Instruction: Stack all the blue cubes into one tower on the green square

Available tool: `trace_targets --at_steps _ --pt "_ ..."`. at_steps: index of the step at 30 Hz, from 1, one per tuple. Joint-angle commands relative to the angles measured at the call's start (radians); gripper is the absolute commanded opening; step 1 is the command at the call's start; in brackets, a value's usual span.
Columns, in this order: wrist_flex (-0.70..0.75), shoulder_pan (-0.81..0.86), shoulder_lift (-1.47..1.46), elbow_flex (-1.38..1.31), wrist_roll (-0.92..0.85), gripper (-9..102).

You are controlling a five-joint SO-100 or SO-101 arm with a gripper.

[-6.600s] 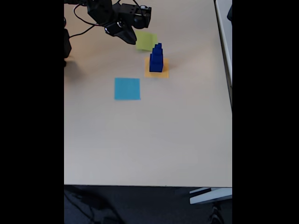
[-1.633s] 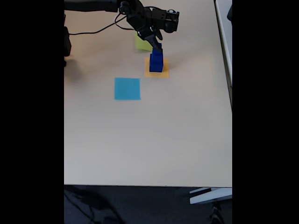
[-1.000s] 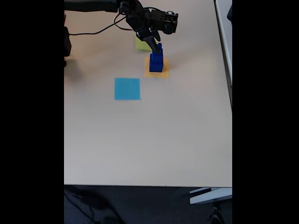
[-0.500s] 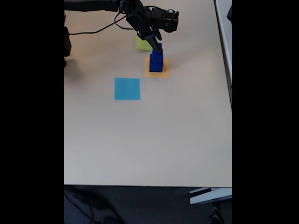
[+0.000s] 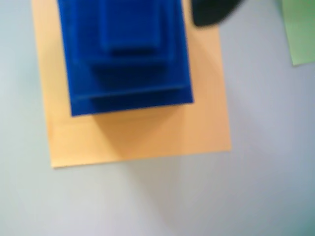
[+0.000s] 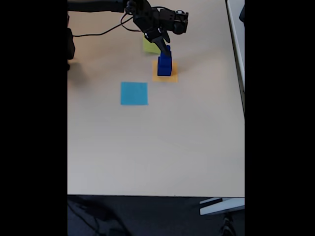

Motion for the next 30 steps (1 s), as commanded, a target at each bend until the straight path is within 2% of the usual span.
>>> trace_targets --at_steps 1,19,30 --pt "-0.008 0.006 0.008 -0.054 -0.008 26" --pt "-0.029 0.014 -0.009 -0.028 -0.021 25" --pt "-0.029 0.015 -0.009 -0.029 -0.025 19"
